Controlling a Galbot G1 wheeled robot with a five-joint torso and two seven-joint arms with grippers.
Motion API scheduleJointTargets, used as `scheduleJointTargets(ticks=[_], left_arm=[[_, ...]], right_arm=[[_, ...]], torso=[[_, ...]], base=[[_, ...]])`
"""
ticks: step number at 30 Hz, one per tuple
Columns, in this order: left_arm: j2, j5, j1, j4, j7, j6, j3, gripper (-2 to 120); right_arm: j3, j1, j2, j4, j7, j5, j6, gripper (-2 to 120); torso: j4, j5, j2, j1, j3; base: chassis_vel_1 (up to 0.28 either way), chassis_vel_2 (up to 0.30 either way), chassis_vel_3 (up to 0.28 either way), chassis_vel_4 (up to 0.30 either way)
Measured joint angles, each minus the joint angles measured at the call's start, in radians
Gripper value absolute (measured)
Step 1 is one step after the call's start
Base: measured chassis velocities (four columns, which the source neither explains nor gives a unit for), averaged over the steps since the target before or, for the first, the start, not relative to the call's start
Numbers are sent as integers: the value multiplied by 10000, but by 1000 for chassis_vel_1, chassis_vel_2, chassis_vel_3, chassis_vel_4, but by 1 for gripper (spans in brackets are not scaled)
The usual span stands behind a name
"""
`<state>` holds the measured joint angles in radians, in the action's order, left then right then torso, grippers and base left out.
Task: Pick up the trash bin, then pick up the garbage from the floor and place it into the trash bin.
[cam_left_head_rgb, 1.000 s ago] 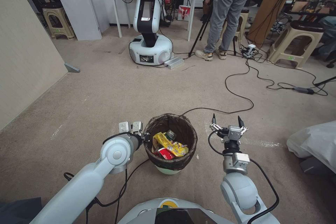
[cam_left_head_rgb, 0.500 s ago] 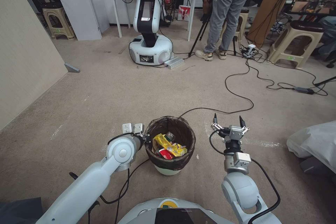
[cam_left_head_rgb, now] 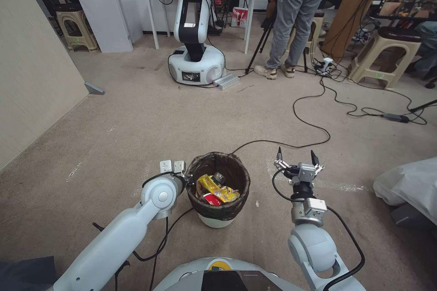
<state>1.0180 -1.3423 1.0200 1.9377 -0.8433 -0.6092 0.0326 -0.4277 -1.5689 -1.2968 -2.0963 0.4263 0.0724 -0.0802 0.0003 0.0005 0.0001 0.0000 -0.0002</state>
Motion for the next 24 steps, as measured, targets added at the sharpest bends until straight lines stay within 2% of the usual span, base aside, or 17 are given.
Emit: scheduleJointTargets(ticks=[5, 10, 12, 14, 18, 20, 21, 23, 24], left_arm=[[18, 4, -27, -34, 9, -13, -1, 3], [47, 76, -51, -22, 78, -9, 53, 19], [47, 91, -54, -18, 83, -9, 53, 21], [28, 214, -57, 251, 177, 32, 7, 45], [20, 215, -76, 384, 207, 53, -29, 53], [19, 202, -81, 501, 251, 81, -77, 65], [19, 202, -81, 501, 251, 81, -77, 65], [18, 210, -79, 588, 387, 153, -133, 76], [18, 210, -79, 588, 387, 153, -133, 76]], right_arm=[[30, 4, -26, 6, -4, 0, -2, 100], [37, -9, -28, 27, -8, 0, -2, 100], [36, -11, -28, 27, -7, 0, -2, 100], [73, -56, -84, 27, -11, -17, 3, 100], [112, -80, -123, 32, -14, -52, 3, 100], [145, -96, -159, 39, -17, -82, 4, 100], [145, -96, -159, 39, -17, -82, 4, 100], [153, -107, -174, 40, -21, -92, 3, 100], [153, -107, -174, 40, -21, -92, 3, 100]], torso=[[-2, -2, 0, 0, 0], [-7, -13, -1, 0, 3], [-8, -11, 0, 0, 3], [-5, -6, -2, 0, 3], [-4, -6, -2, 0, 3], [-4, -6, -2, 0, 3], [-4, -6, -2, 0, 3], [-4, -6, -2, 0, 3], [-4, -6, -2, 0, 3]], base=[[0, 0, 0, 0], [0, 0, 0, 0], [0, 0, 0, 0], [0, 0, 0, 0], [0, 0, 0, 0], [0, 0, 0, 0], [0, 0, 0, 0], [0, 0, 0, 0], [0, 0, 0, 0]])
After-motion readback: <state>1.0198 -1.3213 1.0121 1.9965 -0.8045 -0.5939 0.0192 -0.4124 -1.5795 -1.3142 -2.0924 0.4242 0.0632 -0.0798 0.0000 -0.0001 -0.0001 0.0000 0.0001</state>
